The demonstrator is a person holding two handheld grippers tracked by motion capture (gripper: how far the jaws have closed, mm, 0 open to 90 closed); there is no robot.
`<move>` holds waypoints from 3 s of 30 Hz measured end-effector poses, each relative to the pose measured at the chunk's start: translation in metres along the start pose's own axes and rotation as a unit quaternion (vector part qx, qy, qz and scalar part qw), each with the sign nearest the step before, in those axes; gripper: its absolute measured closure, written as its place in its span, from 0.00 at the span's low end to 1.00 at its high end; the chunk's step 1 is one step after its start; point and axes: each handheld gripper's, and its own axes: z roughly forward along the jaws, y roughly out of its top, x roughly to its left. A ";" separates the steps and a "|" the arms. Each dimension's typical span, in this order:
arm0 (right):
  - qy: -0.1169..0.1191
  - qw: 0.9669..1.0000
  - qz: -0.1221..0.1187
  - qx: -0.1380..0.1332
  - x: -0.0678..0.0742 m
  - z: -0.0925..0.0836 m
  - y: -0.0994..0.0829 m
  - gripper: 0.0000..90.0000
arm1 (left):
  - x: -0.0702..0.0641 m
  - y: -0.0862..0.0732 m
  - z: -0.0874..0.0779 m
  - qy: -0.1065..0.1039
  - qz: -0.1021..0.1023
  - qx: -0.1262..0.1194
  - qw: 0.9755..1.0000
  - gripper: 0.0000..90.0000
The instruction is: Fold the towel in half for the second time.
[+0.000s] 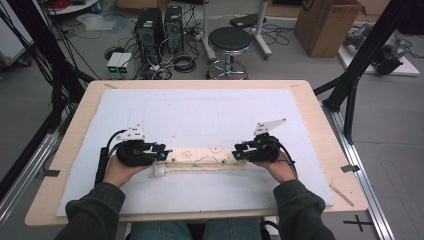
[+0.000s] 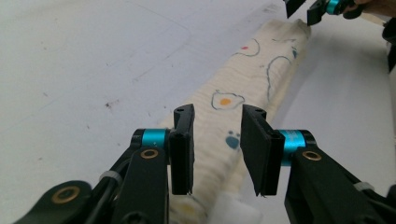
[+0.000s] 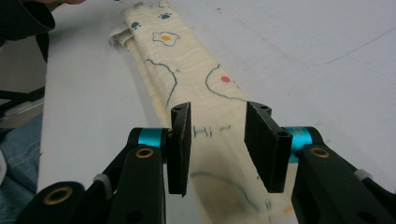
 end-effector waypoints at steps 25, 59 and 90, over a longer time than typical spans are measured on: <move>-0.024 0.995 -0.065 0.071 0.009 0.048 -0.002 0.57 | -0.002 -0.014 0.027 0.000 -0.003 0.038 0.999 0.80; -0.050 0.993 -0.086 0.062 0.006 0.021 -0.026 0.48 | -0.002 -0.030 0.020 0.036 0.038 0.078 0.996 0.60; -0.091 0.995 0.023 -0.017 -0.009 0.001 -0.023 0.31 | 0.003 -0.022 0.000 0.052 -0.010 0.019 0.998 0.41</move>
